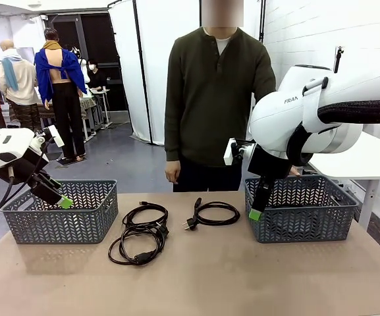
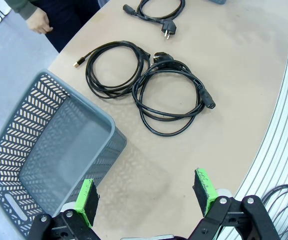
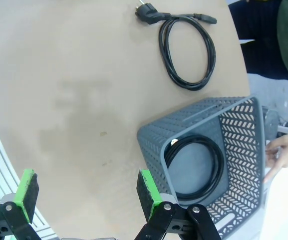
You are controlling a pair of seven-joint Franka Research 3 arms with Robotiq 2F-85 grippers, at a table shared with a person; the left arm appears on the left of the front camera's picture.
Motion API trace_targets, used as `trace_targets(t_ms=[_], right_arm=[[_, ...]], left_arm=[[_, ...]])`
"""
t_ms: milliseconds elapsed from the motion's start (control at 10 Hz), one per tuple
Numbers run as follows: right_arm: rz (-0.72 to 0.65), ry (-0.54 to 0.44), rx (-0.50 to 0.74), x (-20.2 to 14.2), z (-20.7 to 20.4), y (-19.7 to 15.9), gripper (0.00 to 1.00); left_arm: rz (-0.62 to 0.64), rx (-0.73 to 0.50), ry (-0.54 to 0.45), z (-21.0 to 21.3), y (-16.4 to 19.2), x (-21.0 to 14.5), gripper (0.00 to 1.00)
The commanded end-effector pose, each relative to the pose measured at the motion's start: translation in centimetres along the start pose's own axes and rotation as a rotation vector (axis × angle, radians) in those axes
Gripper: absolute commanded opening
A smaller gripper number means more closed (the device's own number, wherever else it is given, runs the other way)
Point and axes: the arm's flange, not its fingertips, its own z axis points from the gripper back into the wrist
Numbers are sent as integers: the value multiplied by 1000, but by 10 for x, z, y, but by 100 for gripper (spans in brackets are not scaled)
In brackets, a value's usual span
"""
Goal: Organize the cables according to human instructions.
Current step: Pick up a bundle of cables and place it in the basket indicated by the human.
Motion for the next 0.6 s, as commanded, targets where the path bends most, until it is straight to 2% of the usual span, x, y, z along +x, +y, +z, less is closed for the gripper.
trace_targets(t_ms=[0,300,500], right_arm=[[-71,3,7,11,1,-3,100],[-261,67,-10,63,7,-15,100],[-382,109,-11,96,-3,-29,100]], left_arm=[[-2,-6,0,0,2,-1,100],[-2,-6,0,0,2,-1,100],[-2,-6,0,0,2,-1,100]])
